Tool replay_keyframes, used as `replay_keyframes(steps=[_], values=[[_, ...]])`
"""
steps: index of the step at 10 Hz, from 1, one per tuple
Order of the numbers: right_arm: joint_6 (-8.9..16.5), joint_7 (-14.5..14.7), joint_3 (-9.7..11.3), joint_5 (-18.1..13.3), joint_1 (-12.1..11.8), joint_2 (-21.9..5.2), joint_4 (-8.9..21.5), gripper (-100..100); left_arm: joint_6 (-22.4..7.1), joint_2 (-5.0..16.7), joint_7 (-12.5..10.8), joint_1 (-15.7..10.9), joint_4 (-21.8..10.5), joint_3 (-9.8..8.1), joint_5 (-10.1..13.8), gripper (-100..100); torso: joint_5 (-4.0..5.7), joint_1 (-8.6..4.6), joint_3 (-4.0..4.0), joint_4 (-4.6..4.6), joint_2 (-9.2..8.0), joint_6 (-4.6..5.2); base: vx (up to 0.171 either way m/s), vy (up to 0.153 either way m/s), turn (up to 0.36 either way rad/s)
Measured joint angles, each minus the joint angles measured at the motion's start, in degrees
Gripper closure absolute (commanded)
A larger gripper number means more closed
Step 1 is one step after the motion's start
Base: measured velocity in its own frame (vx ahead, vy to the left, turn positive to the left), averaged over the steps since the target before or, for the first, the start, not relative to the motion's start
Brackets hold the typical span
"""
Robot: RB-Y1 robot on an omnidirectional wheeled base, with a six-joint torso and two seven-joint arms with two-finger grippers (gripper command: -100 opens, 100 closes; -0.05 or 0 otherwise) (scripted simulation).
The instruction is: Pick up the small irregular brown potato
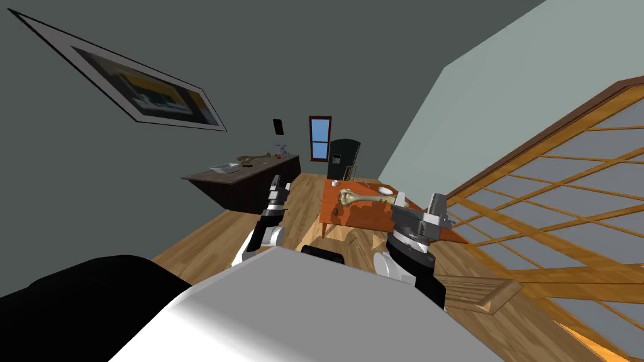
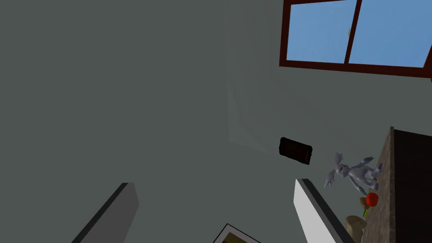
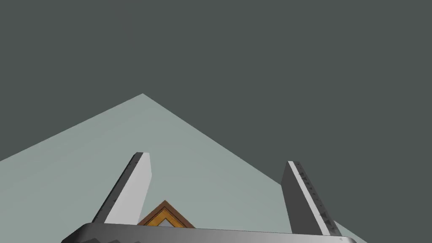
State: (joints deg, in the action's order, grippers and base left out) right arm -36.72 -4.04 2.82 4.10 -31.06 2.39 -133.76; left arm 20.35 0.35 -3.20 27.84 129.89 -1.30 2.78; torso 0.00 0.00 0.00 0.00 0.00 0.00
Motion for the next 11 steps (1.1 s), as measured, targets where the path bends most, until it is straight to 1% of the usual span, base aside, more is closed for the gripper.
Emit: replay_keyframes(steps=[2,4,5,6,7,8,11], values=[[0.0,0.3,-0.7,-2.2,-0.5,-2.7,0.5,-100,0.0,0.0,0.0,0.0,0.0,0.0,0.0,0,-0.01,0.03,-0.02,0.01,-0.04,-0.02,-0.015,0.015,0.134],[0.0,1.3,-1.6,-5.8,-0.6,-5.8,2.2,-100,0.0,0.0,0.0,0.0,0.0,0.0,0.0,0,-0.01,0.06,-0.03,0.01,-0.06,-0.02,-0.013,0.021,0.115],[-0.1,1.6,-1.8,-7.1,-1.0,-6.5,2.4,-100,0.0,0.0,0.0,0.0,0.0,0.0,0.0,0,-0.01,0.06,-0.03,0.01,-0.05,0.0,-0.008,0.014,0.214],[-0.2,2.0,-2.2,-8.9,-1.0,-7.6,3.3,-100,0.0,0.0,0.0,0.0,0.0,0.0,0.0,0,-0.01,0.04,-0.02,0.01,-0.04,0.01,-0.008,0.012,-0.004],[-0.2,2.3,-2.5,-10.2,-1.3,-8.1,3.4,-100,0.0,0.0,0.0,0.0,0.0,0.0,0.0,0,-0.01,0.03,-0.02,0.01,-0.04,0.01,-0.011,0.019,0.152],[-0.1,2.6,-3.2,-11.7,-1.5,-9.3,4.2,-100,0.0,0.0,0.0,0.0,0.0,0.0,0.0,0,-0.01,0.05,-0.02,0.01,-0.04,-0.02,-0.01,0.012,0.103],[-0.2,3.7,-4.2,-16.4,-2.1,-11.3,6.0,-100,0.0,0.0,0.0,0.0,0.0,0.0,0.0,0,-0.01,0.04,-0.03,0.01,-0.04,0.01,-0.013,0.018,0.157]])
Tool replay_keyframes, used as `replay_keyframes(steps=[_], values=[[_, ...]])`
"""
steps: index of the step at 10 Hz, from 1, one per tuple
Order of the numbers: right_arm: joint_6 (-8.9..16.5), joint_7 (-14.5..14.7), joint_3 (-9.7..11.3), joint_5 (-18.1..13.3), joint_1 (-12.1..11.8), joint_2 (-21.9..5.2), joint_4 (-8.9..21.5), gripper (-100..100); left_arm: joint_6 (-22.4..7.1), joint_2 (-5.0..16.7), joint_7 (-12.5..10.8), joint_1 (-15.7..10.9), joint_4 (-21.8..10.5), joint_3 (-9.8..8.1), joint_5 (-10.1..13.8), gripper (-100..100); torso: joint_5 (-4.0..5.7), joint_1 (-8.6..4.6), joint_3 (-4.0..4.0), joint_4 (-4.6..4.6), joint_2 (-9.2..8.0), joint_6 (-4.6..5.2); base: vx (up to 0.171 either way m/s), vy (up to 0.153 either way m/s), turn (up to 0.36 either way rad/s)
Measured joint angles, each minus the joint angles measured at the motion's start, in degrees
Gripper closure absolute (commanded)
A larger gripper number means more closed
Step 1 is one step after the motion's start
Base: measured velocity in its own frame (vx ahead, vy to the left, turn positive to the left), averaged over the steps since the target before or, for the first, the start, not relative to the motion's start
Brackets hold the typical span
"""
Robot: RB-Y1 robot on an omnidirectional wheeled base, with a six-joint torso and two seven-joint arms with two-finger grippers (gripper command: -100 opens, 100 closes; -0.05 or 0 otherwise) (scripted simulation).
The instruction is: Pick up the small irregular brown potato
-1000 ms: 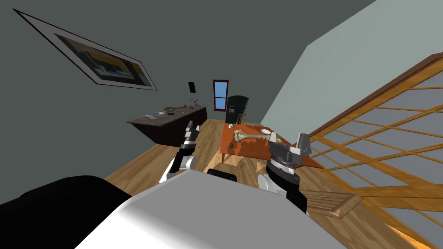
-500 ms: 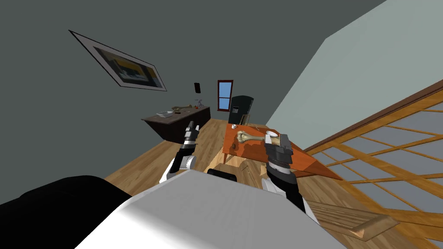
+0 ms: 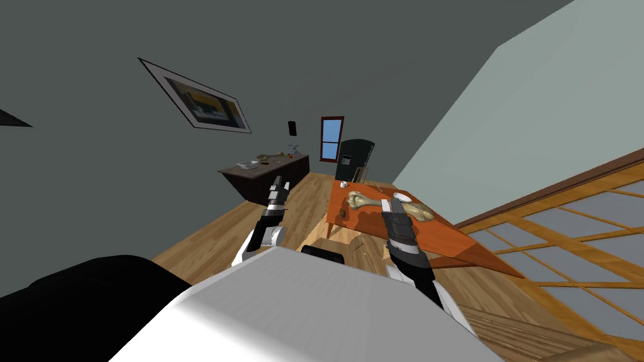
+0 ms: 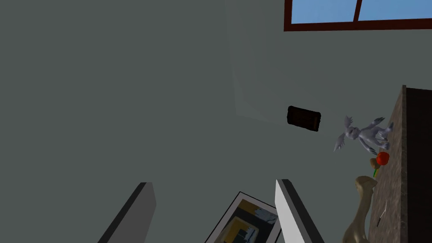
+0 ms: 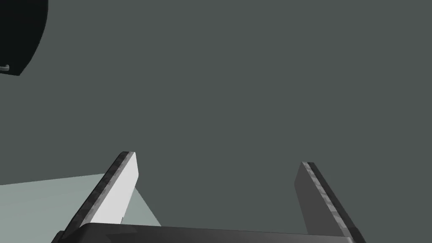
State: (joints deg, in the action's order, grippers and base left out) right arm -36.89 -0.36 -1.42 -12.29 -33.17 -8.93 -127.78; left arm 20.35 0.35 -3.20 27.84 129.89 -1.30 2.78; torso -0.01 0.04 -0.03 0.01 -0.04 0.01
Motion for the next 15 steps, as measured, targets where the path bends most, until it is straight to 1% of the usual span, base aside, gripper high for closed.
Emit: replay_keyframes(steps=[2,3,4,5,6,7,8,9,10,11,12,13,14,15], values=[[0.2,1.0,-0.5,-3.4,-0.7,-1.4,1.2,-100,0.0,0.0,0.0,0.0,0.0,0.0,0.0,0,0.0,0.0,-0.01,0.0,-0.01,0.01,-0.017,0.02,0.141],[-0.1,1.9,-0.6,-5.3,-1.5,-2.0,2.0,-100,0.0,0.0,0.0,0.0,0.0,0.01,0.0,0,-0.01,0.04,-0.02,0.01,-0.04,-0.02,-0.019,0.016,0.099],[0.2,2.3,-0.9,-7.1,-1.4,-2.6,2.4,-100,0.0,0.0,0.0,0.0,0.0,0.0,0.0,0,0.0,0.01,-0.02,0.01,-0.03,0.01,-0.006,0.005,-0.02],[0.4,2.4,-1.1,-8.3,-1.2,-2.9,2.7,-100,0.0,0.0,0.0,0.0,0.0,0.0,0.0,0,0.01,-0.03,0.0,0.0,0.0,0.02,-0.015,0.027,0.215],[0.4,2.9,-1.6,-9.9,-1.1,-3.7,4.2,-100,0.0,0.0,0.0,0.0,0.0,0.01,0.0,0,0.0,0.02,0.0,0.0,-0.01,-0.03,-0.016,0.019,0.111],[0.6,3.4,-1.7,-11.7,-1.0,-4.1,4.8,-100,0.0,0.0,0.0,0.0,0.0,0.0,0.0,0,-0.01,0.01,-0.01,0.0,-0.01,0.01,-0.025,0.033,0.182],[0.6,4.3,-1.9,-13.6,-1.2,-4.8,6.4,-100,0.0,0.0,0.0,0.0,0.0,0.0,0.0,0,-0.01,0.05,-0.02,0.01,-0.04,-0.01,-0.025,0.024,0.127],[0.5,4.8,-2.3,-15.2,-2.0,-5.4,6.5,-100,0.0,0.0,0.0,0.0,0.0,0.0,0.0,0,-0.01,0.03,-0.04,0.01,-0.06,0.01,-0.011,0.005,-0.01],[0.6,4.9,-2.4,-16.6,-2.3,-5.7,6.3,-100,0.0,0.0,0.0,0.0,0.0,0.0,0.0,0,0.0,-0.02,-0.02,0.01,-0.03,0.03,-0.023,0.026,0.259],[1.5,5.3,-2.6,-18.4,-1.8,-6.7,7.2,-100,0.0,0.0,0.0,0.0,0.0,0.01,0.0,0,0.0,0.02,-0.02,0.01,-0.03,-0.04,-0.019,0.02,0.106],[1.8,5.8,-2.6,-20.2,-2.2,-7.0,7.7,-100,0.0,0.0,0.0,0.0,0.0,0.0,0.0,0,-0.01,0.01,-0.02,0.01,-0.04,0.03,-0.007,0.01,-0.046],[1.4,6.2,-2.6,-21.4,-2.5,-7.0,8.1,-100,0.0,0.0,0.0,0.0,0.0,-0.01,0.0,0,0.0,-0.01,-0.01,0.01,-0.02,0.03,-0.02,0.032,0.219],[1.7,6.7,-3.1,-23.0,-3.0,-8.2,8.6,-100,0.0,0.0,0.0,0.0,0.0,0.0,0.0,0,-0.01,0.03,-0.02,0.01,-0.04,-0.02,-0.023,0.025,0.126],[1.4,7.4,-3.3,-24.6,-3.4,-8.3,9.6,-100,0.0,0.0,0.0,0.0,0.0,0.0,0.0,0,-0.01,0.03,-0.03,0.01,-0.06,0.02,-0.015,0.013,-0.004]])
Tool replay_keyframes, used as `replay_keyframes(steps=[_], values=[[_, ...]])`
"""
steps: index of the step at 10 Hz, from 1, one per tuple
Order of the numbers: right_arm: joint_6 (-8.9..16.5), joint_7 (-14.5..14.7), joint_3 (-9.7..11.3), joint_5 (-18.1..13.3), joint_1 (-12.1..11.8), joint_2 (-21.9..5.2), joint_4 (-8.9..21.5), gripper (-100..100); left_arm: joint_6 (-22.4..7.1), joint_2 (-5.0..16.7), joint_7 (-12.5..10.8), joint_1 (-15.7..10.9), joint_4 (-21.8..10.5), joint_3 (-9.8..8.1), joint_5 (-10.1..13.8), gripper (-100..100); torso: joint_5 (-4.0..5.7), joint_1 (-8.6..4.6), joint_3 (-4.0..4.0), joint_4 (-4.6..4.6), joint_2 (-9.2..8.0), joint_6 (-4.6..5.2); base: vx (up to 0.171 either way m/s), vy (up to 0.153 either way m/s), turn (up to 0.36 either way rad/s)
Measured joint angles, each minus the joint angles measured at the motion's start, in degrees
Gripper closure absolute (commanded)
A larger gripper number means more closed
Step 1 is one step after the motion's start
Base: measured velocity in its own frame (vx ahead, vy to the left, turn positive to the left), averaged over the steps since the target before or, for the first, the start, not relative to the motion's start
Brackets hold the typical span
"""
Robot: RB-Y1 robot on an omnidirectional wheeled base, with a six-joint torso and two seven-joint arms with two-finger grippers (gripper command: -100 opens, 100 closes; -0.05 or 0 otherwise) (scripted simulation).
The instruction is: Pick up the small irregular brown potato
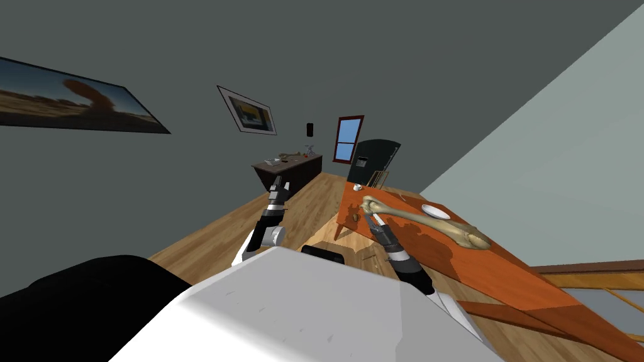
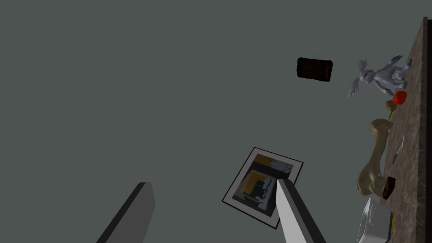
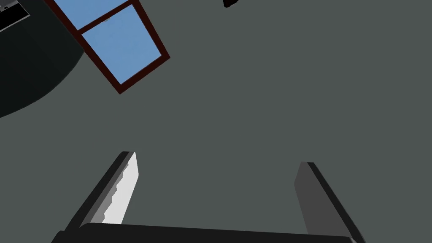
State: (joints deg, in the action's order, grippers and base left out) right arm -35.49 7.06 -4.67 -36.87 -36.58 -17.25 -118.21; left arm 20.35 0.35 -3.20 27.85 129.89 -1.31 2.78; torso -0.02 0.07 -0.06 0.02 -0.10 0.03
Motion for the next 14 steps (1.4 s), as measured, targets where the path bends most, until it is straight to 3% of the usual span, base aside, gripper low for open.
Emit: replay_keyframes(steps=[8,10,11,14], values=[[1.0,4.9,0.0,-12.0,-1.0,-3.2,5.9,-100,0.0,0.0,0.0,0.0,0.0,0.0,0.0,0,0.0,0.0,-0.01,0.0,-0.02,-0.03,-0.023,0.03,0.133],[1.7,5.5,0.1,-15.1,-1.4,-4.1,6.2,-100,0.0,0.0,0.0,0.0,0.0,-0.01,0.0,0,0.0,-0.03,0.0,0.0,0.01,0.02,-0.017,0.028,0.108],[1.9,6.6,0.1,-16.8,-1.4,-4.8,7.9,-100,0.0,0.0,0.0,0.0,0.0,0.0,0.0,0,0.0,0.02,0.0,0.0,0.0,-0.03,-0.023,0.038,0.13],[3.1,7.6,0.2,-21.5,-2.3,-6.9,8.9,-100,0.0,0.0,0.0,0.0,0.0,0.0,0.0,0,-0.01,0.01,-0.01,0.0,-0.01,-0.02,-0.019,0.032,0.118]])
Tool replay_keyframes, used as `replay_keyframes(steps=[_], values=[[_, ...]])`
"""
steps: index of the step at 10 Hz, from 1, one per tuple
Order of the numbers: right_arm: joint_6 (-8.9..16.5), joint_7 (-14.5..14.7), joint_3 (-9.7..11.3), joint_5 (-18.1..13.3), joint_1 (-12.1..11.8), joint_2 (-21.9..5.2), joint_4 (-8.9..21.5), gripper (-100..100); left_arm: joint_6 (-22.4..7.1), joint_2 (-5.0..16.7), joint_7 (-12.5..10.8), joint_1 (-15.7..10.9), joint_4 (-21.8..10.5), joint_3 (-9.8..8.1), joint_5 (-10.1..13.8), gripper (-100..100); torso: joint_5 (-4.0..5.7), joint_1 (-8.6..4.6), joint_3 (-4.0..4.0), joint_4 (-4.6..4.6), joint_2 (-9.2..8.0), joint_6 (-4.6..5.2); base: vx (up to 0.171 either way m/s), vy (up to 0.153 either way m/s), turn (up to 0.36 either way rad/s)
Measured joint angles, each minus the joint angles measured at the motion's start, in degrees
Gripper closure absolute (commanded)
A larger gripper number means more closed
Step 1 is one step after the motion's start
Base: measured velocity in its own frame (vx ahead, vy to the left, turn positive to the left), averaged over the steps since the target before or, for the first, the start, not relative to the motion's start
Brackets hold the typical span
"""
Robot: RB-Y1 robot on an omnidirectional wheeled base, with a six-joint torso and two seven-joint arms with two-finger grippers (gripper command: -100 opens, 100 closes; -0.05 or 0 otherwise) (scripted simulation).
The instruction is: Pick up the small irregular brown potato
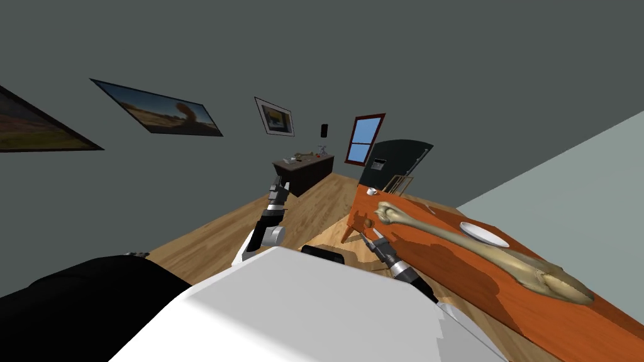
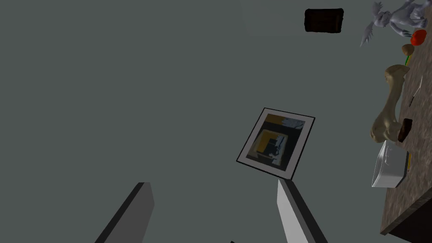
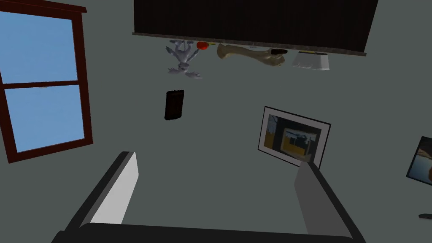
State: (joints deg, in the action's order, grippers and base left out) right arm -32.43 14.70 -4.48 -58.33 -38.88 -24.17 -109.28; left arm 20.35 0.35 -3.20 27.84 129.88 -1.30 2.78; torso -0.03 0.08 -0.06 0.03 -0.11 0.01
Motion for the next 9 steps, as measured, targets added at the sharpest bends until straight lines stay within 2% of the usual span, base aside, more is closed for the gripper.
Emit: replay_keyframes(steps=[2,3,8,9], values=[[0.4,1.1,0.4,-3.1,-0.2,-0.4,0.9,-100,0.0,0.0,0.0,0.0,0.0,-0.01,0.0,0,0.01,-0.04,0.01,0.0,0.02,0.05,-0.017,0.03,0.089],[-0.2,3.3,0.1,-4.1,-0.5,-0.4,3.3,-100,0.0,0.0,0.0,0.0,0.0,0.0,0.0,0,0.0,0.01,-0.01,0.0,-0.01,0.02,-0.023,0.04,0.138],[2.0,5.3,1.2,-11.9,-1.1,-3.2,5.3,-100,0.0,0.0,0.0,0.0,0.0,-0.01,0.0,0,0.01,-0.06,0.02,0.0,0.04,0.06,-0.011,0.027,0.12],[2.2,6.7,1.4,-13.4,-1.3,-3.8,6.9,-100,0.0,0.0,0.0,0.0,0.0,0.0,0.0,0,0.0,-0.02,0.01,0.0,0.02,0.01,-0.016,0.033,0.139]])
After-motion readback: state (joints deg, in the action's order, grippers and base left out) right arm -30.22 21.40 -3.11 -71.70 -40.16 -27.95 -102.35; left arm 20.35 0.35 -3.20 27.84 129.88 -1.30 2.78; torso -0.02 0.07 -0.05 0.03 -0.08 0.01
